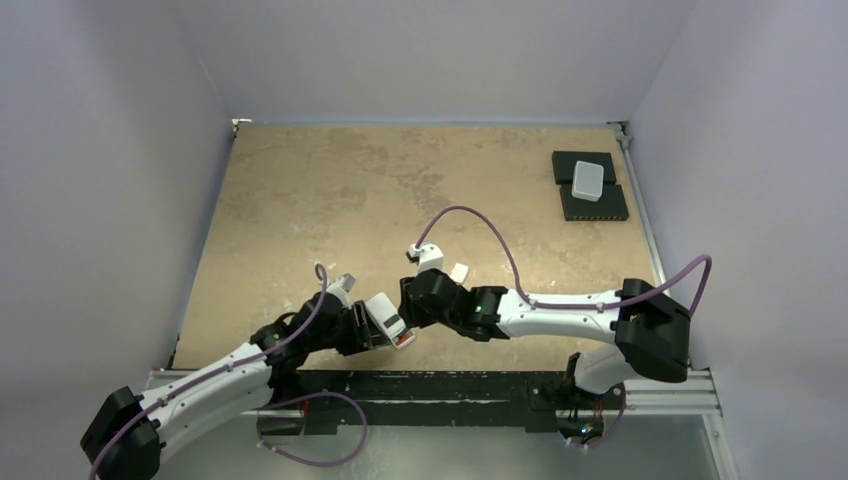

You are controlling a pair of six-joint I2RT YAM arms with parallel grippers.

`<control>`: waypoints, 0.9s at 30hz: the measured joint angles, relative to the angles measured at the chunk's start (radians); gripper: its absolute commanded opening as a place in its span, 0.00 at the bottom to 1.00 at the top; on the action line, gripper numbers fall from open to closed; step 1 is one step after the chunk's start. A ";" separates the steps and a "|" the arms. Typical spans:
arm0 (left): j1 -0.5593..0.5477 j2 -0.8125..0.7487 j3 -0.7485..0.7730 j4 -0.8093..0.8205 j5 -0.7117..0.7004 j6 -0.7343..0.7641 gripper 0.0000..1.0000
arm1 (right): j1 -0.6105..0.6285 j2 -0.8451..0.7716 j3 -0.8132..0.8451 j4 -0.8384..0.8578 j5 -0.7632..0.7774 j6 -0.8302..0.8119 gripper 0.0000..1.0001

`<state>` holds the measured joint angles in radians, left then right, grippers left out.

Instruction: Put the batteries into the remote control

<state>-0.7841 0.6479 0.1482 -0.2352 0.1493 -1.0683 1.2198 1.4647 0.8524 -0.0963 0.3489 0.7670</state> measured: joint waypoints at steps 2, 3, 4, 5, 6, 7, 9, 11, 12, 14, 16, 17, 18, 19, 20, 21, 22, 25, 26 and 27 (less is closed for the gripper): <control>0.000 0.002 -0.008 0.025 0.011 -0.018 0.44 | -0.011 0.000 -0.003 -0.001 -0.038 -0.029 0.39; 0.000 0.003 -0.012 0.040 0.016 -0.024 0.44 | -0.020 0.000 -0.006 -0.001 -0.059 -0.045 0.39; 0.000 0.006 -0.015 0.053 0.021 -0.030 0.44 | -0.031 0.000 -0.008 -0.003 -0.084 -0.062 0.38; 0.000 0.010 -0.017 0.065 0.026 -0.037 0.44 | -0.038 0.000 -0.008 -0.004 -0.098 -0.073 0.38; 0.000 0.015 -0.018 0.080 0.030 -0.043 0.44 | -0.044 0.000 -0.009 -0.006 -0.125 -0.091 0.37; 0.000 0.021 -0.021 0.098 0.034 -0.048 0.43 | -0.052 0.000 -0.009 -0.006 -0.134 -0.098 0.37; 0.000 0.035 -0.029 0.130 0.040 -0.058 0.40 | -0.061 0.000 -0.009 -0.008 -0.162 -0.120 0.36; 0.000 0.050 -0.039 0.160 0.045 -0.072 0.38 | -0.067 0.000 -0.009 -0.010 -0.189 -0.140 0.34; 0.000 0.056 -0.044 0.174 0.047 -0.075 0.37 | -0.070 0.000 -0.009 -0.010 -0.201 -0.149 0.34; 0.000 0.063 -0.050 0.192 0.048 -0.078 0.36 | -0.075 0.001 -0.009 -0.015 -0.224 -0.164 0.33; 0.000 0.071 -0.050 0.210 0.048 -0.084 0.34 | -0.080 0.002 -0.009 -0.019 -0.245 -0.175 0.32; 0.000 0.073 -0.050 0.219 0.048 -0.085 0.34 | -0.082 0.003 -0.009 -0.020 -0.255 -0.180 0.32; 0.000 0.073 -0.050 0.225 0.048 -0.089 0.33 | -0.086 0.003 -0.009 -0.020 -0.264 -0.185 0.32; 0.000 0.073 -0.050 0.229 0.048 -0.091 0.31 | -0.089 0.003 -0.009 -0.021 -0.267 -0.188 0.32; 0.000 0.073 -0.050 0.232 0.048 -0.092 0.31 | -0.092 0.005 -0.009 -0.021 -0.273 -0.191 0.31; 0.000 0.074 -0.050 0.235 0.047 -0.092 0.31 | -0.094 0.007 -0.009 -0.021 -0.278 -0.193 0.30; 0.000 0.074 -0.050 0.237 0.047 -0.092 0.30 | -0.097 0.011 -0.009 -0.021 -0.288 -0.195 0.29; 0.000 0.079 -0.050 0.244 0.045 -0.092 0.29 | -0.101 0.036 -0.009 -0.023 -0.304 -0.202 0.28; 0.000 0.080 -0.050 0.245 0.045 -0.092 0.29 | -0.102 0.047 -0.009 -0.023 -0.312 -0.203 0.27; 0.000 0.081 -0.050 0.245 0.045 -0.092 0.29 | -0.102 0.058 -0.008 -0.023 -0.316 -0.204 0.27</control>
<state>-0.7841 0.7292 0.0986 0.0097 0.1940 -1.1599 1.1179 1.5223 0.8440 -0.1192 0.0330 0.5632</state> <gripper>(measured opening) 0.299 0.282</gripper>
